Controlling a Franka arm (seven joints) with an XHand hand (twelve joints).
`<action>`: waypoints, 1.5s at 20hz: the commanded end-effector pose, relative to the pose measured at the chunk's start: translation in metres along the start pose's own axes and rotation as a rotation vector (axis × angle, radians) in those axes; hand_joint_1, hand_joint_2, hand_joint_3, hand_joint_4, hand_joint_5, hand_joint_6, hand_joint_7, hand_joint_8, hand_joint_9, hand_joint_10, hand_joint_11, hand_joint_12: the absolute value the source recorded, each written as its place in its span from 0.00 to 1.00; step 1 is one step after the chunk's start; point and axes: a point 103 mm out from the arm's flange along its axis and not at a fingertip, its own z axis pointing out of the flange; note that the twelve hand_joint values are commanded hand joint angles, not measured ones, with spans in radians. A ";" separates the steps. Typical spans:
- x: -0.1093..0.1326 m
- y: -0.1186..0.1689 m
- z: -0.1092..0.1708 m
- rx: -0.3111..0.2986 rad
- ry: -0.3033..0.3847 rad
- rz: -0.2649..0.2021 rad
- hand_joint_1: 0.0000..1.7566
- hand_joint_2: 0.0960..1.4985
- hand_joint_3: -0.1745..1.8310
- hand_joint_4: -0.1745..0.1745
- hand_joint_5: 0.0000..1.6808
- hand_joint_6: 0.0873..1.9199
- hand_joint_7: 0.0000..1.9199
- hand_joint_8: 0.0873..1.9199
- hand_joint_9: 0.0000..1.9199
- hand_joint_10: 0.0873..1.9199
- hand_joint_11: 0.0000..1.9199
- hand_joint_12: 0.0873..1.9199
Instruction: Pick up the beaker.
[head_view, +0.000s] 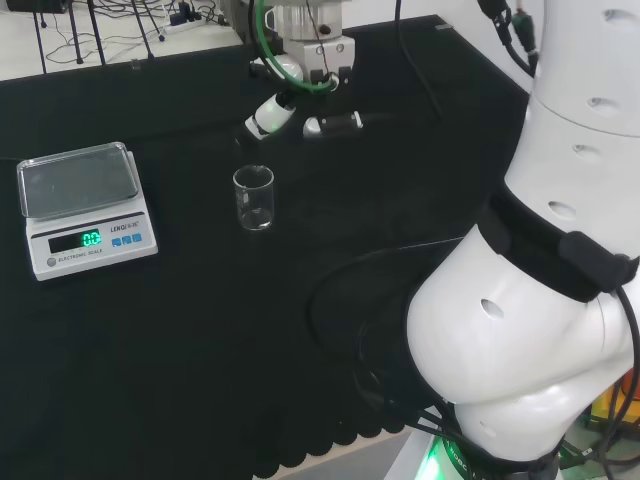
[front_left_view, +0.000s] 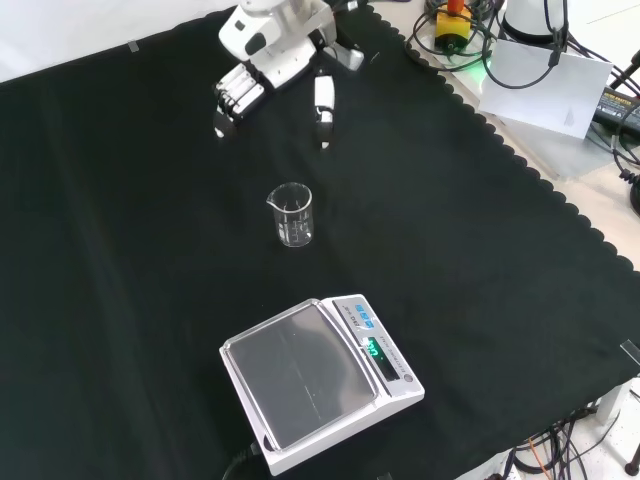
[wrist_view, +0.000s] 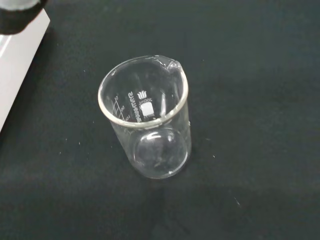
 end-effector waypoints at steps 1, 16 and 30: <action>0.004 0.018 0.035 0.040 0.026 -0.020 0.36 0.43 0.21 0.63 0.01 0.00 0.00 0.22 0.03 0.44 0.00 0.61; 0.007 0.031 0.081 0.128 0.032 -0.035 0.37 0.43 0.20 0.63 0.01 0.00 0.00 0.22 0.03 0.44 0.00 0.61; 0.010 0.043 0.116 0.179 0.041 -0.043 0.37 0.44 0.20 0.63 0.02 0.00 0.00 0.23 0.03 0.44 0.00 0.61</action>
